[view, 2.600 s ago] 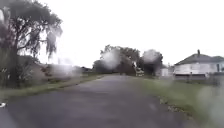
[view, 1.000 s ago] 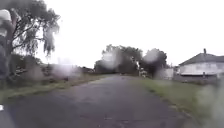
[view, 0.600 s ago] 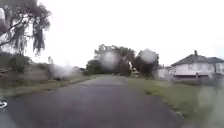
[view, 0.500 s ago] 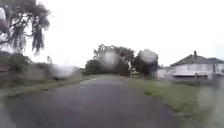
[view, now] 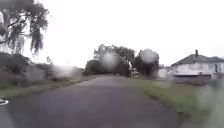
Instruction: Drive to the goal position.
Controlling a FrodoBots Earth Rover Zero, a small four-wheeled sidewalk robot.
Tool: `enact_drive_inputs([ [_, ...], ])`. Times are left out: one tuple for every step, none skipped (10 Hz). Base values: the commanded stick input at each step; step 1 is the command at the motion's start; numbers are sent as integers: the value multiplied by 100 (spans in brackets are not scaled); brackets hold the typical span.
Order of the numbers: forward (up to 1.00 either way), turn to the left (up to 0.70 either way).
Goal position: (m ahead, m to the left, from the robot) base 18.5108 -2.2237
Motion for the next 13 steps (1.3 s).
enact_drive_inputs([
  [85, 0],
  [85, 0],
  [85, 0],
  [85, 0],
  [85, 0],
  [85, 0],
  [85, 0],
  [85, 0],
  [85, 0],
  [85, 0],
  [85, 0],
  [85, 0],
  [85, 0],
])
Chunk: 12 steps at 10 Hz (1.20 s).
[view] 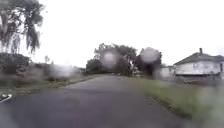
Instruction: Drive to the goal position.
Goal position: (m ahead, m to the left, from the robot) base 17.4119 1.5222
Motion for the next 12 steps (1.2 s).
enact_drive_inputs([
  [85, 0],
  [85, 0],
  [85, 0],
  [85, 0],
  [85, 0],
  [85, 0],
  [85, 0],
  [85, 0],
  [85, 0],
  [85, 0],
  [85, 0],
  [85, 0],
])
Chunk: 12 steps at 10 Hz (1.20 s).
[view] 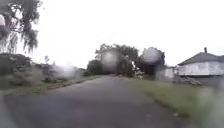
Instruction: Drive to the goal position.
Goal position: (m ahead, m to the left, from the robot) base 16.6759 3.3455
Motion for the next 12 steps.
enact_drive_inputs([
  [85, 0],
  [85, 0],
  [85, 0],
  [85, 0],
  [85, 0],
  [85, 0],
  [85, 0],
  [85, 0],
  [85, 0],
  [85, 0],
  [85, 0],
  [85, 0],
])
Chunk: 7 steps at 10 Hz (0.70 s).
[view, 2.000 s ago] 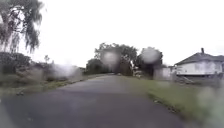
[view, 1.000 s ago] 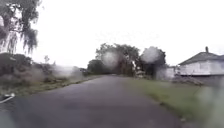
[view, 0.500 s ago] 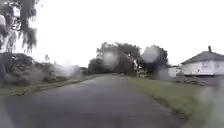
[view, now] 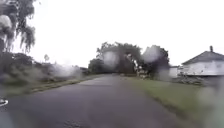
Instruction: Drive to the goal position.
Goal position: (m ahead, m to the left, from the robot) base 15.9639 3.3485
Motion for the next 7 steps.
enact_drive_inputs([
  [85, 0],
  [85, 0],
  [85, 0],
  [85, 0],
  [85, 0],
  [85, -1],
  [85, -24],
])
